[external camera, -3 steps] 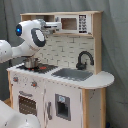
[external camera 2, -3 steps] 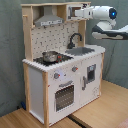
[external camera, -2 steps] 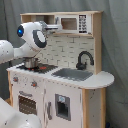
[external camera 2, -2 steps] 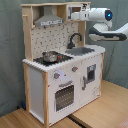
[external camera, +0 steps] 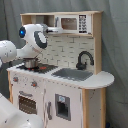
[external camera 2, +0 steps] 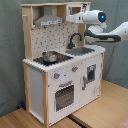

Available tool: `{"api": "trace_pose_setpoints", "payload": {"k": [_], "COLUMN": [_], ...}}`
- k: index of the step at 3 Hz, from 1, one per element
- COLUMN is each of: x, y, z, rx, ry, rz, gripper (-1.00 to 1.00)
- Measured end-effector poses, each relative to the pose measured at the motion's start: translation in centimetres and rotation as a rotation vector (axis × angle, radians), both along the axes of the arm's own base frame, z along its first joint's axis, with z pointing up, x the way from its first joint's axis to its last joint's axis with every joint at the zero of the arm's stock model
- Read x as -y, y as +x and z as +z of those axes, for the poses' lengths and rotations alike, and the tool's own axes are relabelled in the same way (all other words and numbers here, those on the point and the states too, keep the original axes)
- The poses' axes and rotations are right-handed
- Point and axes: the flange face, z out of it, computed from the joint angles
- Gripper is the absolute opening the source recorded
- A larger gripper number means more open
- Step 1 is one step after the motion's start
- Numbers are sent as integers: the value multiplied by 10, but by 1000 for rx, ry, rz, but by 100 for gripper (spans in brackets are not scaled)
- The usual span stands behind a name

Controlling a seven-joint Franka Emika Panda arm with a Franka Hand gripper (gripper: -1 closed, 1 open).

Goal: Play with the kitchen

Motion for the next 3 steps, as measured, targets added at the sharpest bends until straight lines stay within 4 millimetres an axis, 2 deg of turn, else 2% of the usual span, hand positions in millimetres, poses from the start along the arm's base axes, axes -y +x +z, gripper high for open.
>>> {"api": "trace_pose_setpoints", "payload": {"k": [1, 2, 3], "x": [-11, -10, -10], "y": [11, 16, 16], "z": [5, 8, 8], "rx": [2, 11, 11], "ry": [7, 4, 4], "rz": [-2, -7, -6], "gripper": [100, 100, -100]}}
